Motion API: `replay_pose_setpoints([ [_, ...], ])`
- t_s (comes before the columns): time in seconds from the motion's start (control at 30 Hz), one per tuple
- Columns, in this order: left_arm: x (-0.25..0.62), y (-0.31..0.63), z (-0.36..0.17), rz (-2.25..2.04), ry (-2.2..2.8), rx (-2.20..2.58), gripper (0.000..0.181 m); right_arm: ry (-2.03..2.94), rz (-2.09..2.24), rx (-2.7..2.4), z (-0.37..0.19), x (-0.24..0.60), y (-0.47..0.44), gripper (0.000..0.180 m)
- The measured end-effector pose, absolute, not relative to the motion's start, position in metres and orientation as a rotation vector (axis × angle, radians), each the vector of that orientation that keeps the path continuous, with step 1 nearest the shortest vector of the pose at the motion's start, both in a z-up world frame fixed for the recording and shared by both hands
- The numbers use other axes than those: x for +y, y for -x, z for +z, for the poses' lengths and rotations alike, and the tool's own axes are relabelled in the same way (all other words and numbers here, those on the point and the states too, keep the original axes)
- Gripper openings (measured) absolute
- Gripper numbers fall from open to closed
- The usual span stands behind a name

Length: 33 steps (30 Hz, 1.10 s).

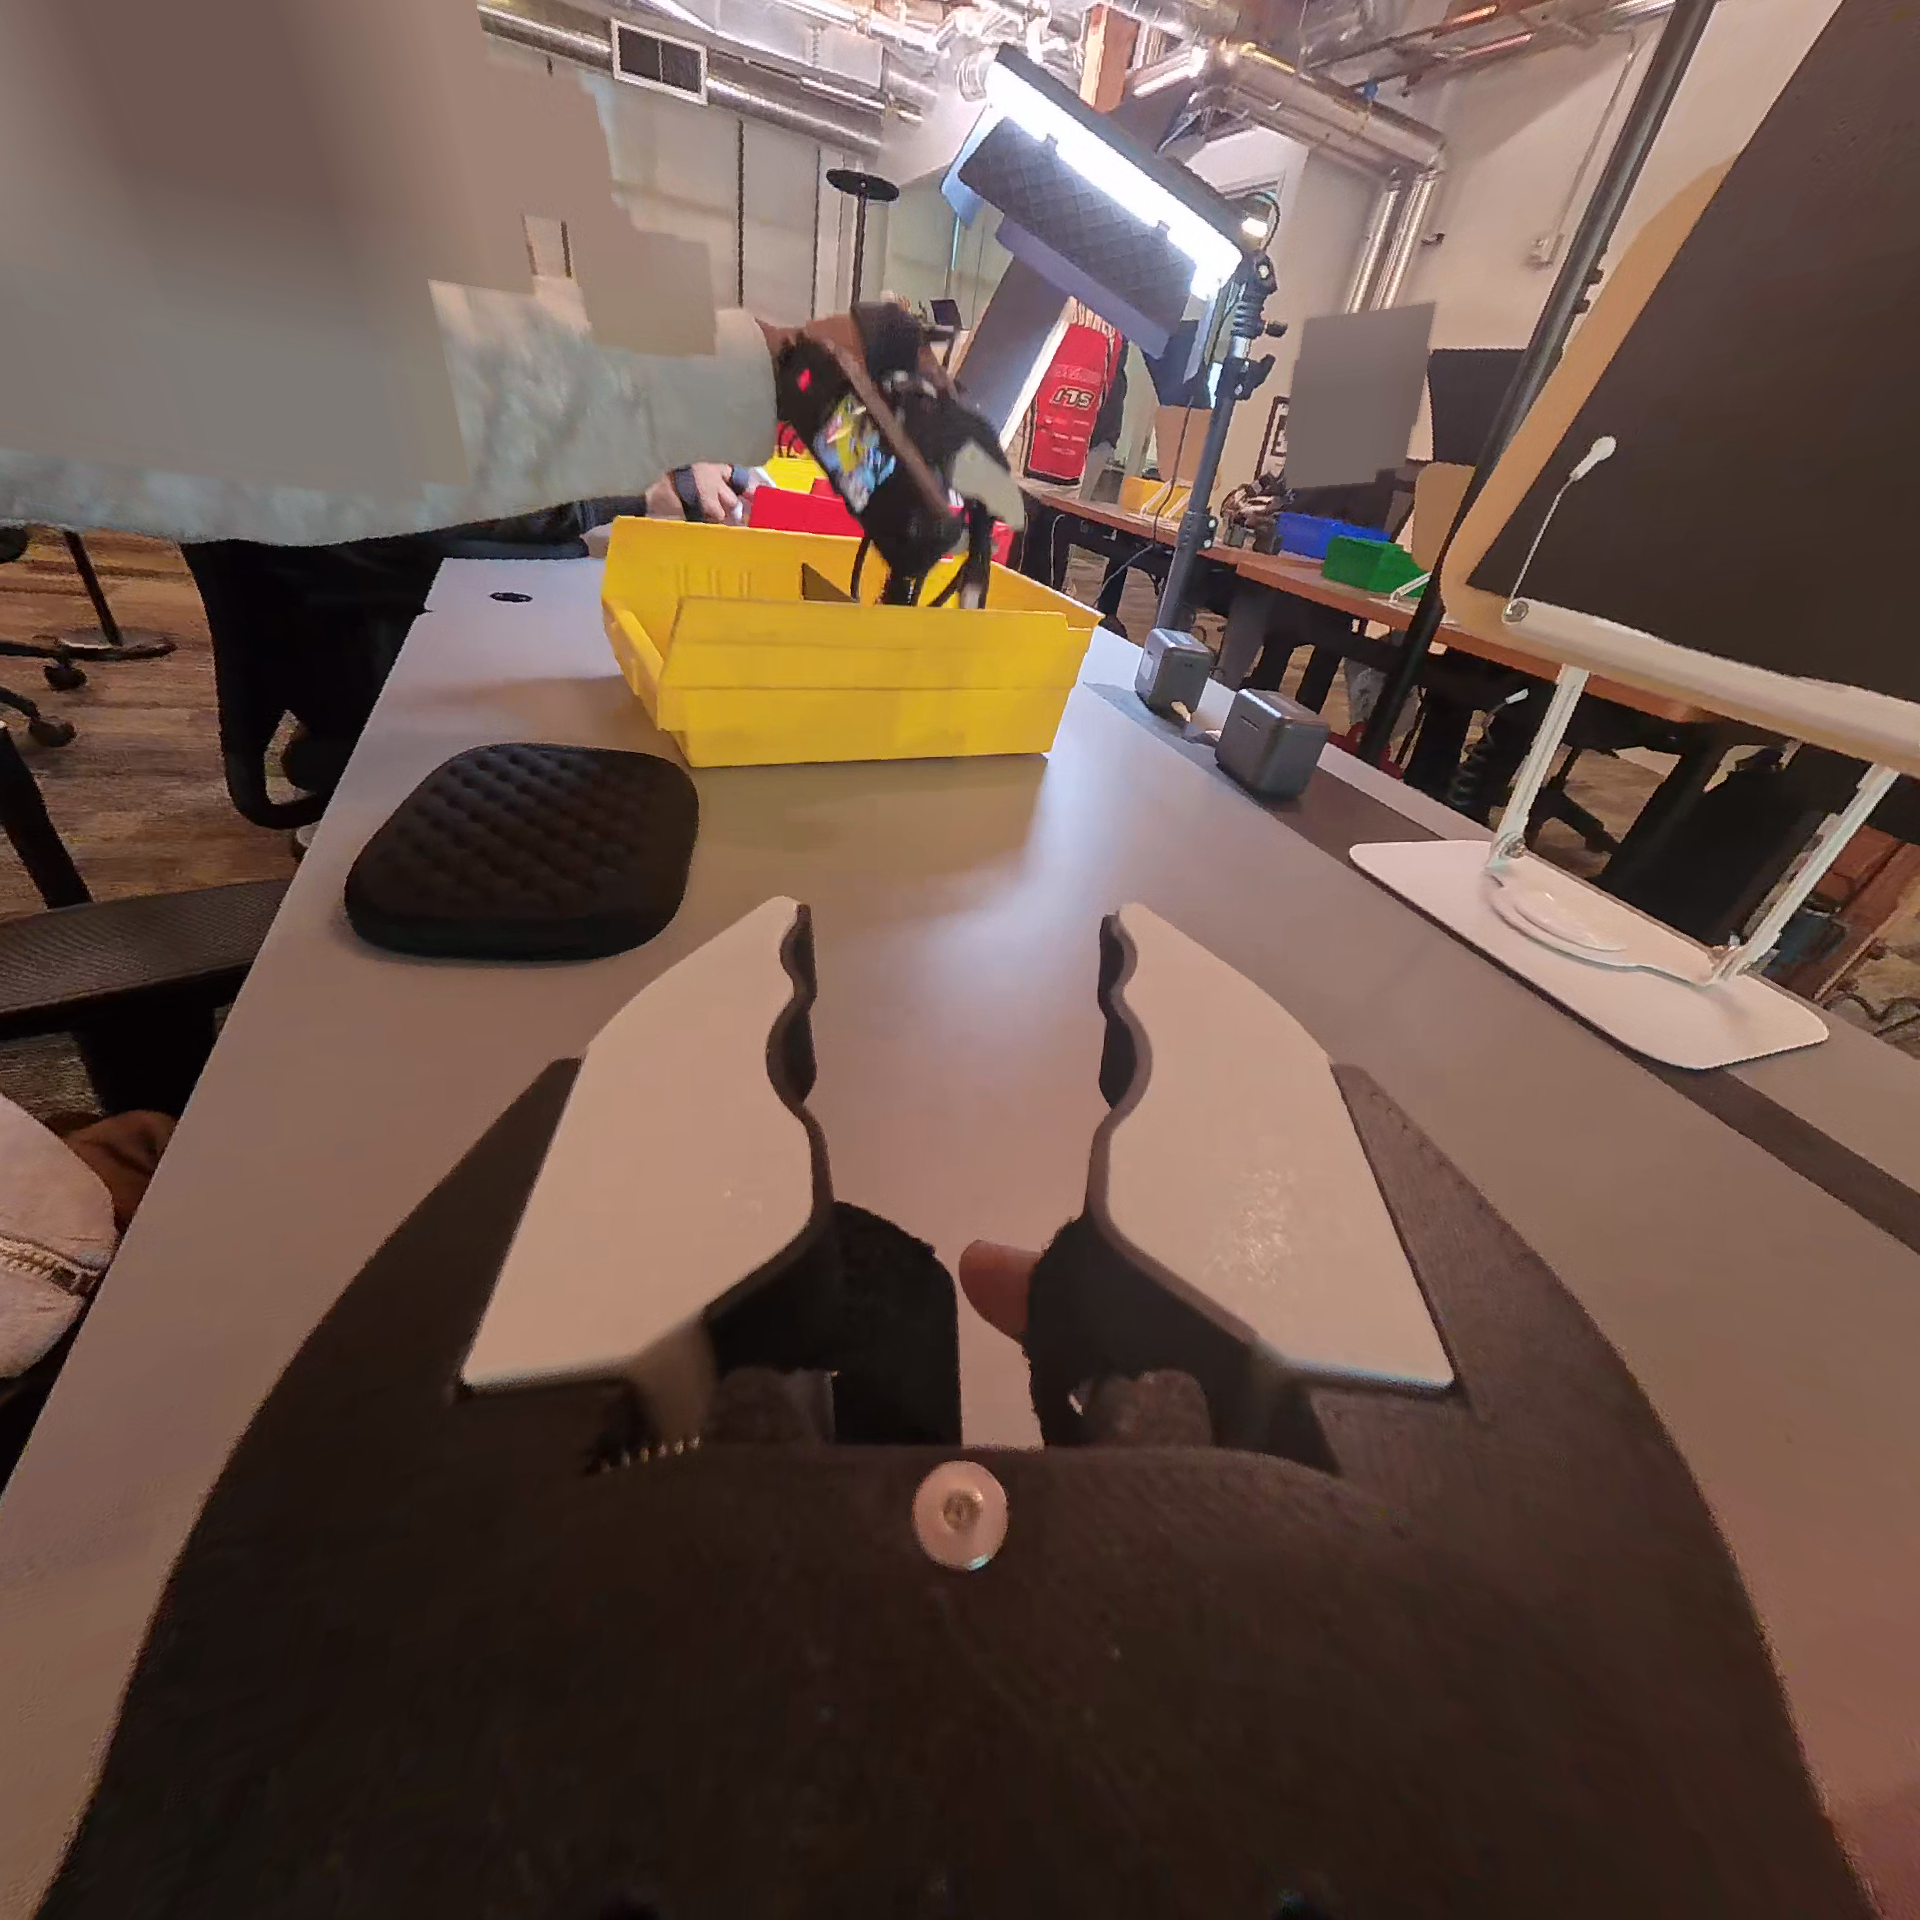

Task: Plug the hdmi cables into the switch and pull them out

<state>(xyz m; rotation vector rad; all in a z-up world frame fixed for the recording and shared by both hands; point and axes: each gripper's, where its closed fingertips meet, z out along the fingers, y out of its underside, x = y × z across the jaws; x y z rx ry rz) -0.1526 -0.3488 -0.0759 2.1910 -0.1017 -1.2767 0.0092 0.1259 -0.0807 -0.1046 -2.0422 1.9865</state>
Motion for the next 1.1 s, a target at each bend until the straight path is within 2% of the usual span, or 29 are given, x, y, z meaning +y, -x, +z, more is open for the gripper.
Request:
replay_pose_setpoints([
  [0.2,-0.387,0.122,0.025,-1.77,-2.251,0.71,0.011,0.152,2.015,-2.069,-0.083,0.124,-0.008,0.048],
  [0.37,-0.39,0.087,0.105,-2.195,-2.223,1.219,0.01,0.196,2.008,-2.116,-0.091,0.121,-0.004,0.056],
  [0.47,-0.37,0.069,0.145,-2.406,-2.268,1.403,0.01,0.192,1.991,-2.143,-0.097,0.117,-0.005,0.059],
  [0.63,-0.311,0.048,0.191,-2.632,-2.426,1.422,0.011,0.172,1.933,-2.198,-0.107,0.112,-0.007,0.063],
  [0.87,-0.214,0.028,0.195,-2.704,-2.707,1.418,0.011,0.151,1.913,-2.192,-0.108,0.107,-0.01,0.066],
  [1.1,-0.109,0.028,0.127,-2.592,-2.972,1.642,0.012,0.122,2.008,-2.082,-0.099,0.072,-0.02,0.068],
])
